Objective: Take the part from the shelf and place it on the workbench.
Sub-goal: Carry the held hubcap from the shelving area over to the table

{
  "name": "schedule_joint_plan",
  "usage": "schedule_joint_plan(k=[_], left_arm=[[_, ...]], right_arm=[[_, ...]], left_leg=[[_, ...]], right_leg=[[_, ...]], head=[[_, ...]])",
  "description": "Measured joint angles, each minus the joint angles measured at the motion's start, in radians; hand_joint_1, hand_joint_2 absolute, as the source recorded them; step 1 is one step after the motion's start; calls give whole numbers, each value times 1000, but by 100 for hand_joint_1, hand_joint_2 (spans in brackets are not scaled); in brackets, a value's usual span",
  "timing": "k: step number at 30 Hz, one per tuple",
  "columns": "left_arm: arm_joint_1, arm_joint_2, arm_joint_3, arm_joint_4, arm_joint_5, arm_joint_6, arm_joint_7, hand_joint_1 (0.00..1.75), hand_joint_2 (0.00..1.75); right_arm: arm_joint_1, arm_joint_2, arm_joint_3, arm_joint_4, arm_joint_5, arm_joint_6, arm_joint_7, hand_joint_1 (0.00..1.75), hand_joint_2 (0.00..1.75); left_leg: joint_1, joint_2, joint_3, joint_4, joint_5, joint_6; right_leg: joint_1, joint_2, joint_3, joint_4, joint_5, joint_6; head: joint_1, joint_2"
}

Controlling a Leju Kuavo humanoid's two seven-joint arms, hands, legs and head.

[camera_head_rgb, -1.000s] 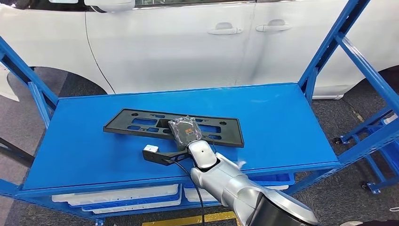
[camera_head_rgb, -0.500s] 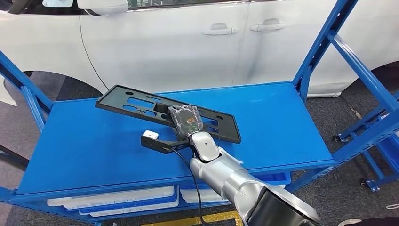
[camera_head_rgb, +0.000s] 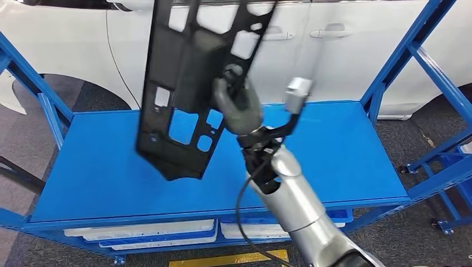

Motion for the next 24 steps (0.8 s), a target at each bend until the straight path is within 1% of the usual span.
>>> schedule_joint_plan(k=[1,2,4,5,6,7,8,9,10,11,12,13,14,15,16,17,19,20,21,22,24], left_arm=[[4,0,6,0,2,5,-17,0,175],[6,0,10,0,2,10,-31,0,175],[9,1,17,0,7,16,-46,0,175],[8,1,21,0,9,18,-51,0,175],[7,2,25,0,12,21,-54,0,175],[7,2,29,0,12,25,-54,0,175],[6,2,32,0,11,30,-51,0,175],[6,2,34,0,11,35,-47,0,175],[7,3,36,0,10,39,-41,0,175],[7,4,37,0,10,44,-37,0,175],[6,5,38,0,10,48,-34,0,175],[5,7,38,0,10,52,-33,0,175],[3,8,39,0,11,56,-32,0,175],[1,9,39,0,12,59,-32,0,175],[0,10,41,0,13,62,-30,0,175],[-1,9,42,0,14,65,-28,0,175],[-1,9,44,0,19,70,-25,0,175],[-1,9,45,0,21,72,-24,0,175],[-2,8,46,0,23,73,-24,0,175],[-3,8,47,0,24,74,-23,0,175],[-4,9,50,0,24,74,-20,0,175]], right_arm=[[23,-17,-18,-82,-42,68,-15,175,175],[49,-31,-30,-155,-61,121,-28,175,175],[102,-49,-42,-273,-78,199,-43,175,175],[124,-55,-42,-319,-83,225,-45,175,175],[140,-60,-40,-355,-87,244,-45,175,175],[152,-64,-37,-386,-91,256,-43,175,175],[160,-69,-33,-410,-94,262,-40,175,175],[166,-74,-29,-428,-98,266,-36,175,175],[170,-78,-25,-440,-101,267,-31,175,175],[172,-81,-22,-448,-102,268,-27,175,175],[174,-84,-18,-454,-99,268,-25,175,175],[174,-87,-15,-459,-94,267,-23,175,175],[175,-90,-12,-463,-87,264,-21,175,175],[177,-93,-9,-466,-76,261,-22,175,175],[179,-96,-6,-467,-65,259,-27,175,175],[182,-100,-3,-468,-55,257,-33,175,175],[190,-110,3,-466,-42,258,-47,175,175],[192,-116,4,-465,-40,259,-52,175,175],[193,-121,6,-464,-39,260,-54,175,175],[194,-127,7,-463,-41,262,-54,175,175],[194,-140,9,-459,-49,269,-51,175,175]], left_leg=[[-1,-1,0,-1,-2,-4],[-1,0,2,-3,-4,-9],[-2,3,9,-6,-10,-20],[-2,6,7,5,-22,-24],[-3,9,-4,35,-42,-27],[-2,12,-26,87,-72,-29],[-2,13,-56,153,-105,-31],[-1,14,-87,217,-131,-33],[-1,15,-107,259,-142,-35],[-1,15,-110,265,-134,-36],[-1,15,-91,229,-108,-35],[0,16,-56,161,-73,-34],[-1,16,-21,93,-46,-31],[-2,15,6,39,-25,-27],[-4,15,20,10,-16,-22],[-6,14,21,4,-15,-18],[-4,14,15,1,-4,-5],[-3,15,12,-2,3,2],[-1,17,7,-6,10,9],[-1,18,0,-7,17,14],[-2,20,-18,-7,30,18]], right_leg=[[4,-1,14,-31,6,-5],[6,0,18,-39,2,-9],[2,3,25,-48,4,-14],[-2,3,31,-56,5,-18],[-6,3,37,-62,7,-21],[-7,2,41,-65,7,-24],[-7,2,42,-66,6,-26],[-6,2,42,-63,5,-28],[-5,2,42,-60,5,-29],[-4,3,41,-57,5,-29],[-5,3,41,-53,4,-28],[-5,4,40,-49,3,-26],[-3,4,39,-44,1,-23],[-2,5,37,-40,0,-19],[0,5,35,-38,0,-15],[1,5,33,-36,2,-10],[0,5,30,-35,4,1],[-2,5,24,-27,-8,8],[-3,4,14,-2,-33,14],[-7,4,-4,45,-73,20],[-12,4,-50,177,-157,30]], head=[[0,0],[1,0],[2,0],[1,0],[-1,0],[-3,0],[-4,0],[-4,0],[-4,0],[-5,0],[-5,0],[-5,0],[-6,0],[-5,0],[-5,0],[-5,0],[-5,0],[-4,0],[-4,0],[-3,0],[-2,0]])
